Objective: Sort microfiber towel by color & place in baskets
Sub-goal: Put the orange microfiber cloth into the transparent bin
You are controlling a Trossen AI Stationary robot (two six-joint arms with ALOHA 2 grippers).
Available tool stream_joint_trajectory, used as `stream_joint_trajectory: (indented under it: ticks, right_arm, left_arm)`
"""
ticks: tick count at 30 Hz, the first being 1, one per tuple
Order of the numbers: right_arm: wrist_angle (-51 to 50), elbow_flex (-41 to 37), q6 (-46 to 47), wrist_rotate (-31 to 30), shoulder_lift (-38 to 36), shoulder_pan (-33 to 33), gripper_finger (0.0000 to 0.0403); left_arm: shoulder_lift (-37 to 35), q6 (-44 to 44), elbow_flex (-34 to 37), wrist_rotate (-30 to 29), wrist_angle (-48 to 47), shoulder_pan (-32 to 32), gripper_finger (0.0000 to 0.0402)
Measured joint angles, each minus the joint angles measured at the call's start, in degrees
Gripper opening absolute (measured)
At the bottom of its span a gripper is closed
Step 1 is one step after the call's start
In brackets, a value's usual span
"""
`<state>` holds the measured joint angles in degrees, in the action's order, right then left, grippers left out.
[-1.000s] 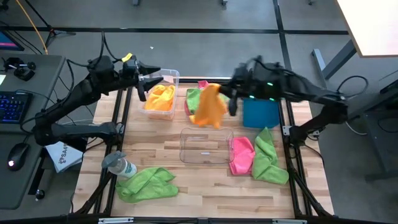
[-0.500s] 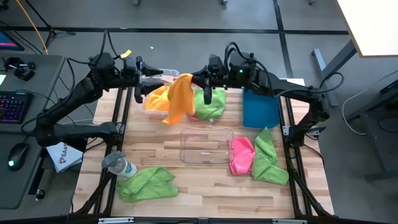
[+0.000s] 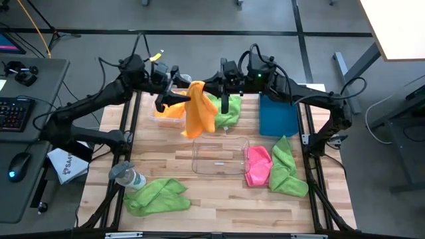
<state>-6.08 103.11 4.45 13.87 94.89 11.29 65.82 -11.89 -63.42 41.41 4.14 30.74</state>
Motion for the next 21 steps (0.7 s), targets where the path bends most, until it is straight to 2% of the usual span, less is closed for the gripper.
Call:
stream_joint_trajectory:
  ticks: [3,7,12,14,17,21]
  right_arm:
    - [0.9,0.0,-0.5,0.2,0.0,0.0,0.0]
    - [1.3,0.0,-1.5,0.3,0.0,0.4,0.0]
    - [2.2,0.0,-1.6,0.7,0.0,0.4,0.0]
    - [2.3,0.0,-2.0,1.4,0.0,0.3,0.0]
    - [1.9,0.0,-1.9,1.6,-0.4,0.3,0.0]
    - [0.8,0.0,0.4,-1.3,-1.9,0.3,0.0008]
  left_arm:
    - [2.1,-1.8,0.0,0.4,5.8,-1.7,0.0267]
    - [5.2,-5.1,0.0,4.9,14.0,-3.9,0.0267]
    - [9.0,-6.0,0.0,5.7,20.5,-6.4,0.0264]
    - [9.7,-6.0,0.0,5.7,21.5,-6.9,0.0252]
    - [9.7,-5.4,0.0,5.7,21.1,-6.8,0.0198]
    - [8.7,-2.4,0.0,6.1,20.7,-6.1,0.0043]
